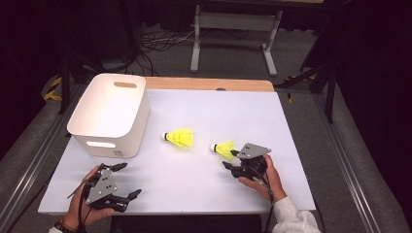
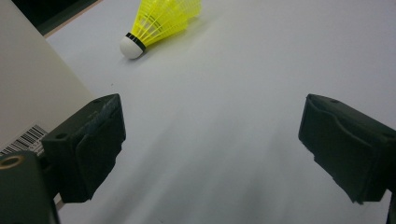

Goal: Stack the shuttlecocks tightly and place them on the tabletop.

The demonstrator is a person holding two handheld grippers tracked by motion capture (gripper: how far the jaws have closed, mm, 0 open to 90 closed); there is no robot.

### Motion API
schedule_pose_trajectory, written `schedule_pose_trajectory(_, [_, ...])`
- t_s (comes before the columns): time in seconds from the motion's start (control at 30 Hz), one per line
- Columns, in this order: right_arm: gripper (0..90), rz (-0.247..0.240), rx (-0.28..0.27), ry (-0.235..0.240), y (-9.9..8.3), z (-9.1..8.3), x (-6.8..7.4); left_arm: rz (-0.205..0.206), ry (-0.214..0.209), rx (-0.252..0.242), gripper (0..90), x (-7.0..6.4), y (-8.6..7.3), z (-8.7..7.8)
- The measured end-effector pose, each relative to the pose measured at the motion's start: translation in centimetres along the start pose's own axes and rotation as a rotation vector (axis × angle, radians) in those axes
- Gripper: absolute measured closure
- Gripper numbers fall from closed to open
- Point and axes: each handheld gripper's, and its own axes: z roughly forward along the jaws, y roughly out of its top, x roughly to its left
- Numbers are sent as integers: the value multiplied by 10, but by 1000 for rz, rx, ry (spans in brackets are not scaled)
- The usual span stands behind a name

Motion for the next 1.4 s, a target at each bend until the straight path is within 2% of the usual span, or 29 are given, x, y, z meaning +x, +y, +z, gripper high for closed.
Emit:
schedule_pose_trajectory(0.07, [604,16,1,7,-2,4,-2,0,1,0,84,0,0,0])
schedule_pose_trajectory(0.17, [639,21,3,3,-2,6,-2,1,1,1,84,0,0,0])
schedule_pose_trajectory(0.2, [711,28,6,7,-3,7,-4,1,2,2,84,0,0,0])
schedule_pose_trajectory(0.43, [881,16,10,3,-4,10,-5,0,1,5,84,-1,0,1])
schedule_pose_trajectory(0.6, [897,-4,14,0,-3,10,-4,-1,5,3,84,-1,1,1])
schedule_pose_trajectory(0.83, [900,-6,9,-1,-2,9,-4,-2,5,1,84,-1,0,0])
schedule_pose_trajectory(1.4, [900,-22,-58,-17,3,-3,-5,3,2,1,84,0,0,0])
